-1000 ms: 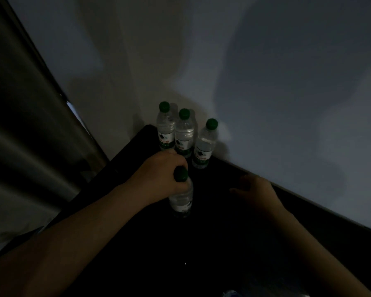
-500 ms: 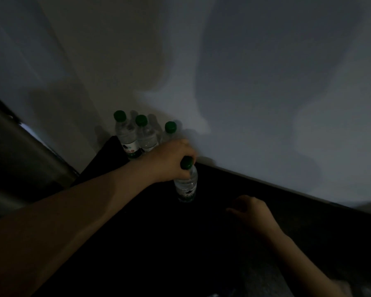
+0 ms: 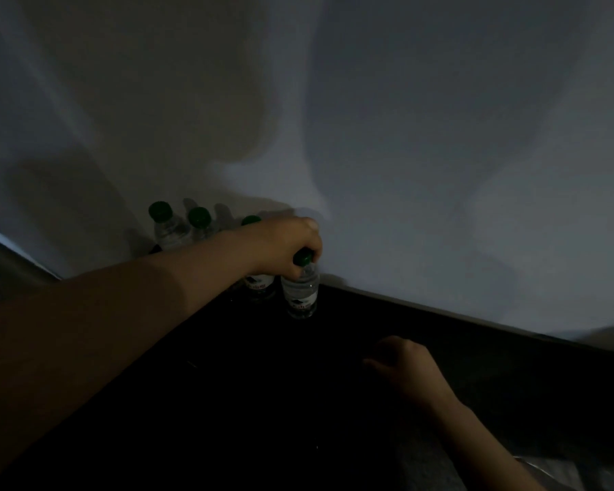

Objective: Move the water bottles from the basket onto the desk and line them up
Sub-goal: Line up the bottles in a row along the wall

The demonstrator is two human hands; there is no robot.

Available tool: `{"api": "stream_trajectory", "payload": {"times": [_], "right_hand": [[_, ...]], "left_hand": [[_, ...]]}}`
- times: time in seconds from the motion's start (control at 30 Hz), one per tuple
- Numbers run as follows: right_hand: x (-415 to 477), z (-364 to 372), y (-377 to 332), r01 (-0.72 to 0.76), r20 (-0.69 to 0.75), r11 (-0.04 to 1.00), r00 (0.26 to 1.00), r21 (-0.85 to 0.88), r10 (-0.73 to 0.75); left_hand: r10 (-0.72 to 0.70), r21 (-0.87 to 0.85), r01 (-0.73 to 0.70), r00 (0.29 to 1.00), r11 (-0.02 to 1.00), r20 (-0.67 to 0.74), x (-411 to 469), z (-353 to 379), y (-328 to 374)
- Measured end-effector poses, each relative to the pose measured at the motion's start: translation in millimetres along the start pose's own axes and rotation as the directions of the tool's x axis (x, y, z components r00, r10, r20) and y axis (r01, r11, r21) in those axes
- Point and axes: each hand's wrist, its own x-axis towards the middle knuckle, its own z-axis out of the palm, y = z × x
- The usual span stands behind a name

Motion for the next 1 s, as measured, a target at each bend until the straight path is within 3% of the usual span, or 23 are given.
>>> {"api": "stream_trajectory", "payload": {"times": [0.43, 1.0], "right_hand": [[6, 6, -1, -0.010, 0.036, 1.000, 0.999, -0.006, 0.010], [-5, 1, -7, 0.013, 0.003, 0.999, 1.000, -0.045, -0.013]], "left_hand": [[0.028, 0.051, -0.026, 0.999, 0.998, -0.029, 9, -2, -17], [-0.068, 0.106, 0.066, 0.998, 0.992, 0.011, 10, 0, -21]]}}
